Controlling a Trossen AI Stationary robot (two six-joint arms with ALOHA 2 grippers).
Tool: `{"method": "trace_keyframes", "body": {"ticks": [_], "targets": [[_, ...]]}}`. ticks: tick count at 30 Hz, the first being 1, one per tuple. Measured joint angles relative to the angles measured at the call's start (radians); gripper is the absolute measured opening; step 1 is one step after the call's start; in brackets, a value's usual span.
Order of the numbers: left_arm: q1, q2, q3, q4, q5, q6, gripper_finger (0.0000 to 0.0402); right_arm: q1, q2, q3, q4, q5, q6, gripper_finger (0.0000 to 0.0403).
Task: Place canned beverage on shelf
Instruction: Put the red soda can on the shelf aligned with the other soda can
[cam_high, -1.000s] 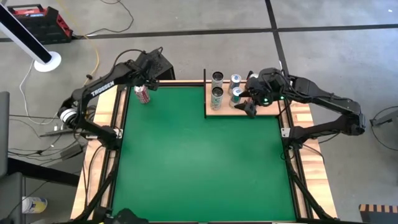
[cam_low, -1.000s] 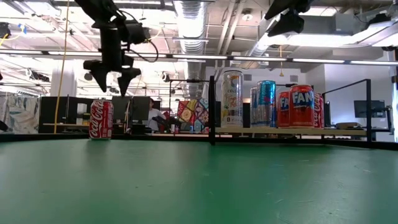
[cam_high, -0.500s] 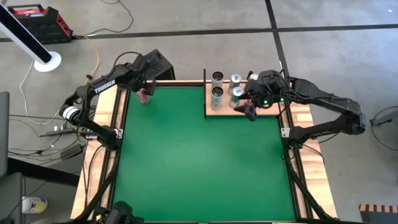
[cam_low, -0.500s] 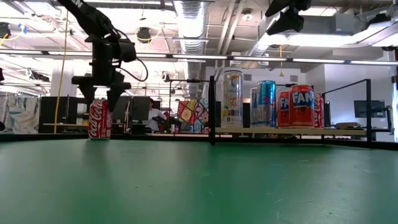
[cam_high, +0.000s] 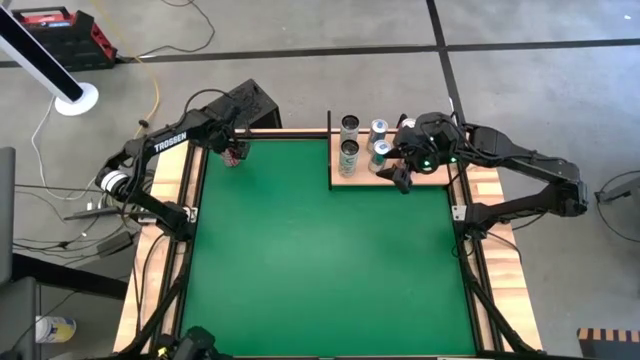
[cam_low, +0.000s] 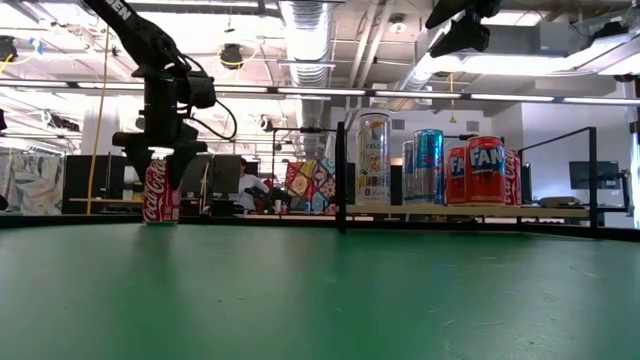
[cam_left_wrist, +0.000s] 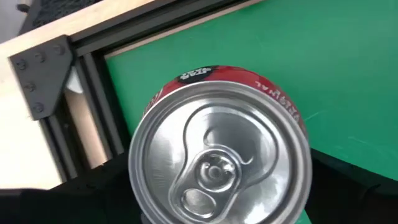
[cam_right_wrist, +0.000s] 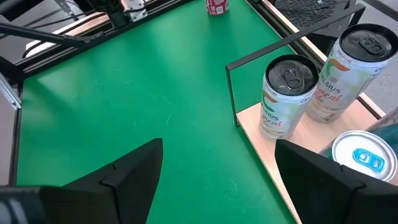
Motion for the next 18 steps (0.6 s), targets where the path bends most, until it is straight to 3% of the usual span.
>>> {"method": "trace_keyframes", "body": {"ticks": [5, 13, 18], "targets": [[-0.012, -0.001, 0.0, 0.006, 0.048, 0.011, 0.0279, 0.024, 0.0, 0.0, 0.0, 0.0, 0.027, 0.0332], [-0.112, -0.018, 0.0, -0.006, 0.082, 0.016, 0.0278, 0.08, 0.0, 0.0, 0.004, 0.0, 0.035, 0.0332], [-0.233, -0.085, -0.002, -0.001, 0.165, -0.044, 0.0278, 0.096, 0.0, 0.0, 0.004, 0.0, 0.036, 0.0332]]}}
